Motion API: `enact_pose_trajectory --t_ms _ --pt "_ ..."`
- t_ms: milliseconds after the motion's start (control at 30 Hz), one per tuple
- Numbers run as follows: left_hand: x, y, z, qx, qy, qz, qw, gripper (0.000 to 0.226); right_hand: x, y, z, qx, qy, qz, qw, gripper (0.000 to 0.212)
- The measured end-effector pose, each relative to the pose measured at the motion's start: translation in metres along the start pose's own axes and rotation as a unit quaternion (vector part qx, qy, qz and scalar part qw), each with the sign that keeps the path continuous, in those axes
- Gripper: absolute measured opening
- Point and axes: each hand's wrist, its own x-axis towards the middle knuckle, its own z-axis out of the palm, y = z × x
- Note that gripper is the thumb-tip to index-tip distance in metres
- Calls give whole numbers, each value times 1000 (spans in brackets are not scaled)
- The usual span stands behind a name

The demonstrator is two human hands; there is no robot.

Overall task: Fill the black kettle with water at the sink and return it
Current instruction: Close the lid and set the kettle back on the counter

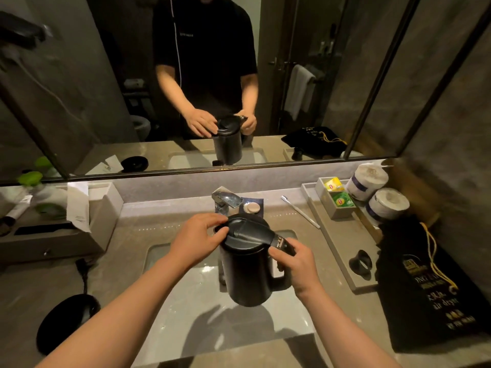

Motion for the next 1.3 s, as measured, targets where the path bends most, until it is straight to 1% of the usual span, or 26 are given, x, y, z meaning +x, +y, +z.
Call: enact_pose_trajectory --t_ms 133,167,267,367,433,500,567,600,667,700,767,833,967,1067,1167,1300 --pt "-5 7 -17 -33 36 12 999 32 1 -20 9 24 3 -17 1000 24" --pt "-7 8 -21 -39 45 10 998 33 1 -23 12 30 2 -23 999 23" --pt "-13 7 -33 -62 32 -8 998 34 1 -30 20 49 5 -31 998 35" --pt "-18 4 -44 -95 8 -24 995 36 2 -35 30 54 -8 -34 998 30" --pt "-24 4 -47 -119 23 -57 991 39 4 -38 37 54 -25 -37 998 29" --pt "-33 3 -48 -185 75 -125 972 46 5 -41 45 51 -40 -43 997 32" --pt "-41 1 -51 -247 115 -200 941 52 7 -43 54 52 -55 -46 996 30" --pt "-44 -1 -54 -274 124 -225 927 48 7 -44 59 53 -64 -49 995 28" --pt "-50 -4 -62 -330 134 -246 901 23 6 -45 71 46 -85 -56 994 27" --pt "-54 -4 -67 -349 136 -252 892 16 6 -45 77 40 -96 -59 993 28" --pt "-65 -9 -78 -366 147 -270 878 19 4 -44 91 23 -121 -64 990 32" --pt "-79 -18 -87 -375 167 -283 867 19 3 -44 106 -6 -153 -65 986 31" --pt "-115 -43 -106 -378 210 -314 845 19 2 -39 143 -99 -234 -80 964 17" --pt "-140 -62 -123 -376 251 -334 827 20 1 -35 176 -153 -296 -102 937 21" --pt "-165 -80 -142 -352 286 -357 817 20 -1 -32 213 -196 -341 -119 912 26" --pt "-191 -103 -166 -347 325 -363 801 21 0 -31 267 -238 -386 -145 879 22"
